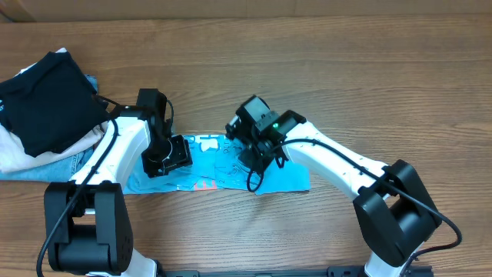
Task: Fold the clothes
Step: 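Release and lift the right gripper up and away from the strip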
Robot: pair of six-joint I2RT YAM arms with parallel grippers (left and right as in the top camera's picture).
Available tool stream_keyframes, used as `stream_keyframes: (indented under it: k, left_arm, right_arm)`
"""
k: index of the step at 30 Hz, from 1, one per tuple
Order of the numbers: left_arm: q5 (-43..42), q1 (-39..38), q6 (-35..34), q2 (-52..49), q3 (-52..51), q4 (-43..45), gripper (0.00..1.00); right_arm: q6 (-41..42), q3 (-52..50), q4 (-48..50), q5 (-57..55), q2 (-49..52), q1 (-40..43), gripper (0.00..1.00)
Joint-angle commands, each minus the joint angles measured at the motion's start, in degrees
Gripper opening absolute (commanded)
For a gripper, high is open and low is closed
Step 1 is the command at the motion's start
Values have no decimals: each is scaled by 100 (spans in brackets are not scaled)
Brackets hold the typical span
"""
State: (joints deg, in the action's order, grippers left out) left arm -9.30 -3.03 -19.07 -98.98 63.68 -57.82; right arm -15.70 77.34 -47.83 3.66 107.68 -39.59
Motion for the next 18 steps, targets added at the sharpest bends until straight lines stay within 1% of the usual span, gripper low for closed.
stream_keyframes:
  k: [1,4,7,11,14,18]
  left_arm:
    - [588,-7,105,129,105,-52,65]
    - [911,101,98,129,107,-81,66]
    - [1235,317,59,129,107,-157,68]
    - [1611,734,15,129,107,-192,70]
    - [1613,1056,-42,129,107,-125,71]
    - [1746,1311,-37,129,107,50,72]
  right_arm:
    - [835,494,-94,-1102,-496,-15,56]
    - [1360,531,-122,-1668,-758,26,57]
    - [1773,531,-308,-1926,-925,116,61]
    - [2192,529,-667,-1921,-975,334,63]
    - [2490,522,-828,-1899,-975,542,63]
    - [2516,522,-855,-1572,-973,743,63]
